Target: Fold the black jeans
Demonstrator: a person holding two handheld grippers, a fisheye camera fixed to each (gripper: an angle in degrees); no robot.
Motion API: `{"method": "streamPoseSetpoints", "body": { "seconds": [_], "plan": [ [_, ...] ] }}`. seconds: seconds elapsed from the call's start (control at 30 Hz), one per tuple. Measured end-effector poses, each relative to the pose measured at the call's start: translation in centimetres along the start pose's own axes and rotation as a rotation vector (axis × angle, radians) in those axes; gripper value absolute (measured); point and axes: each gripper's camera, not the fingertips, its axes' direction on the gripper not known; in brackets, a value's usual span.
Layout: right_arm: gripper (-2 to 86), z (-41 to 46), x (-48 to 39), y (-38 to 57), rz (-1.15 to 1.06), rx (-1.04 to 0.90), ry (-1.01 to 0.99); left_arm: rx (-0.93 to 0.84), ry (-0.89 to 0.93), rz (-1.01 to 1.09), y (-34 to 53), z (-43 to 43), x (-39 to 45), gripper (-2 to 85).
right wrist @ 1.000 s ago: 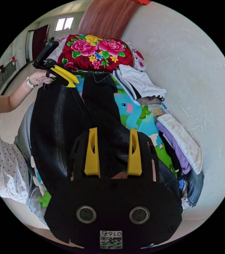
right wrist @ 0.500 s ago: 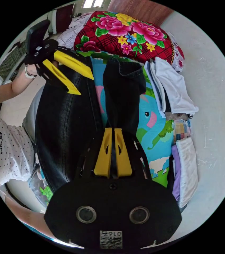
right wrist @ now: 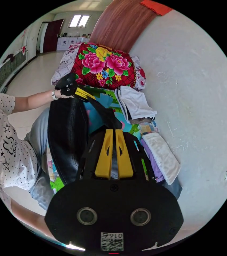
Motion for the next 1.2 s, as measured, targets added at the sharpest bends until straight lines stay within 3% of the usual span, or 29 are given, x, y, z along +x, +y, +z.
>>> {"method": "streamPoseSetpoints", "body": {
  "seconds": [0.17, 0.3, 0.37, 0.43, 0.5, 0.73, 0.8, 0.97, 1.1, 1.2],
  "plan": [
    [0.8, -2.8, 3.9, 1.8, 0.094, 0.080, 0.031, -0.104, -0.104, -0.008, -7.5, -5.8, -6.4, -0.6],
    [2.9, 0.9, 9.3, 0.2, 0.297, -0.008, -0.032, -0.366, -0.273, -0.159, -12.2, -0.7, -13.9, 2.3],
    [7.5, 4.0, 12.9, 1.0, 0.536, -0.136, -0.008, -0.499, -0.268, -0.247, -11.5, 2.8, -17.1, 4.9],
    [9.3, 4.2, 13.7, 3.4, 0.573, -0.120, -0.040, -0.521, -0.243, -0.311, -9.6, 4.5, -18.9, 5.6],
    [9.6, 2.8, 13.6, 7.1, 0.566, -0.019, -0.065, -0.429, -0.170, -0.347, -6.7, 5.1, -19.1, 3.2],
    [13.7, -6.0, 13.6, 32.9, 0.783, 0.158, 0.220, -0.309, 0.271, -0.168, 0.6, 6.9, -10.2, 0.2],
    [17.2, -8.6, 13.0, 40.1, 0.859, 0.111, 0.279, -0.254, 0.420, -0.097, 2.7, 6.5, -5.2, 0.8],
    [20.0, -14.3, 10.7, 57.8, 1.086, -0.150, 0.486, -0.180, 0.557, -0.150, 5.6, 6.3, 1.3, 1.1],
    [20.4, -15.8, 11.5, 68.2, 1.276, -0.174, 0.358, -0.189, 0.605, -0.331, 7.3, 7.2, 2.9, -0.4],
    [20.8, -15.5, 12.5, 74.7, 1.346, -0.166, 0.195, -0.251, 0.526, -0.334, 7.6, 7.4, 3.2, -0.8]
  ]
}}
